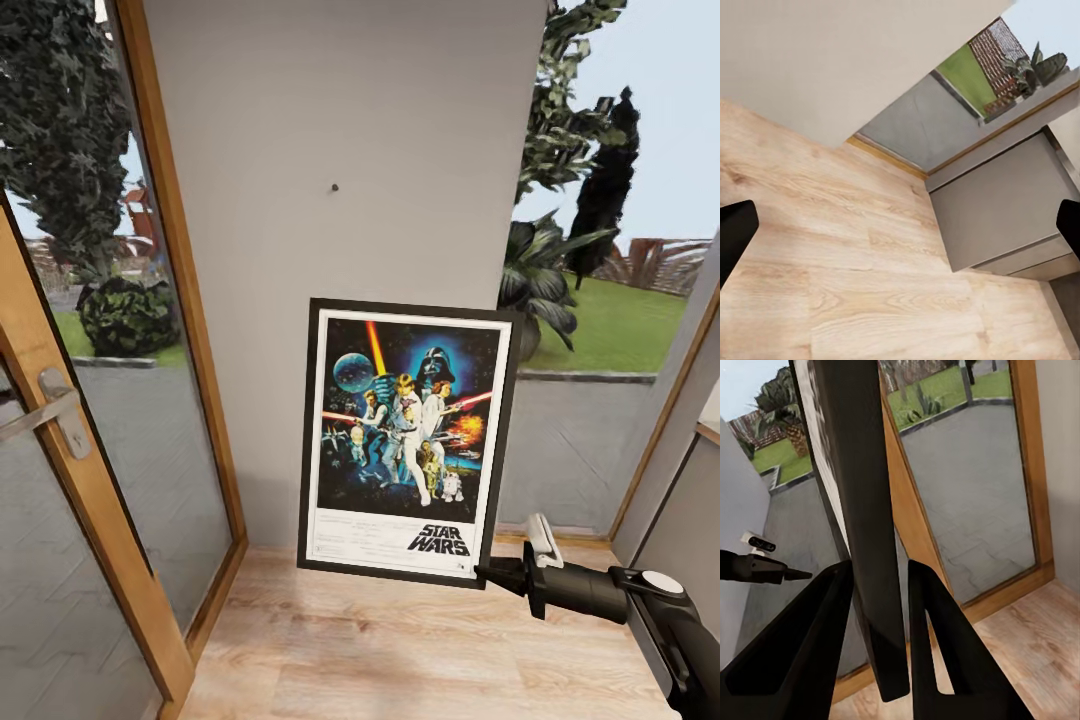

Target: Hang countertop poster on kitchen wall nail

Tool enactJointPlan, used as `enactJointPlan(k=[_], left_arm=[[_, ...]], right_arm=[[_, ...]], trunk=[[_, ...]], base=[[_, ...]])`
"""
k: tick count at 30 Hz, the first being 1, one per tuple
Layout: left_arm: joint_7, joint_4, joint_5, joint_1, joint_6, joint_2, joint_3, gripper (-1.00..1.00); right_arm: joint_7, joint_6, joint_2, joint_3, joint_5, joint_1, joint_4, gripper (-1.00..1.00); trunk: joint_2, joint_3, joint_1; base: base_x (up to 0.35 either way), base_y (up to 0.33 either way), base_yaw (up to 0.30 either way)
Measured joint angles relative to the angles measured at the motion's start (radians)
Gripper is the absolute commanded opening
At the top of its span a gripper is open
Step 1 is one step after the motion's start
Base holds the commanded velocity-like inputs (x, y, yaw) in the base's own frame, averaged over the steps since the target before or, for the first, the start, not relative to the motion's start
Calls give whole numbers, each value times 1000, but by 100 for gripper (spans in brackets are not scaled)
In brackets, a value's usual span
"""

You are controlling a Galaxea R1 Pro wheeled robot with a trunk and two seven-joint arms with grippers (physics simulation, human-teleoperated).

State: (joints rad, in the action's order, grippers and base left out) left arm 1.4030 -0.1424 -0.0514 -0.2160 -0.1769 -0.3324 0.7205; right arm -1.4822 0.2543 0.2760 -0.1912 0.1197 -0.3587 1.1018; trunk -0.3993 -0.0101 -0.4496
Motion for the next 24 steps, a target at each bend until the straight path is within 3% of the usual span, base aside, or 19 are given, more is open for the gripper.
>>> enactJointPlan(k=[8, 9, 11, 13, 14, 21, 24], left_arm=[[-8, 1, 1, 0, 0, 14, 0, 100], [-53, 2, 1, 0, 0, 19, 0, 100], [-63, 2, 0, 0, -1, 20, 0, 100], [-69, 2, 0, 0, -1, 21, 0, 100], [-71, 1, 0, 0, -1, 21, 1, 100], [-72, 1, 0, 0, -2, 21, 0, 100], [-72, 1, 0, 0, -2, 21, 1, 100]], right_arm=[[0, 5, 0, 4, 2, -1, 9, -100], [2, 15, -11, 6, 3, -16, 48, -100], [2, 38, -21, 7, 2, -32, 91, -100], [2, 95, -27, 7, 2, -63, 124, -100], [2, 159, -32, 7, 2, -124, 143, -100], [2, 239, -58, 9, -4, -239, 148, -100], [26, 283, -78, 44, -8, -298, 149, -100]], trunk=[[0, 0, 0], [0, 0, 0], [0, 0, 0], [0, 0, 0], [0, 0, 0], [0, 0, 0], [0, 0, 0]], base=[[1, 2, 0], [0, 0, 0], [0, 0, 0], [0, 0, 0], [0, 0, 0], [0, 0, 0], [0, 0, 0]])
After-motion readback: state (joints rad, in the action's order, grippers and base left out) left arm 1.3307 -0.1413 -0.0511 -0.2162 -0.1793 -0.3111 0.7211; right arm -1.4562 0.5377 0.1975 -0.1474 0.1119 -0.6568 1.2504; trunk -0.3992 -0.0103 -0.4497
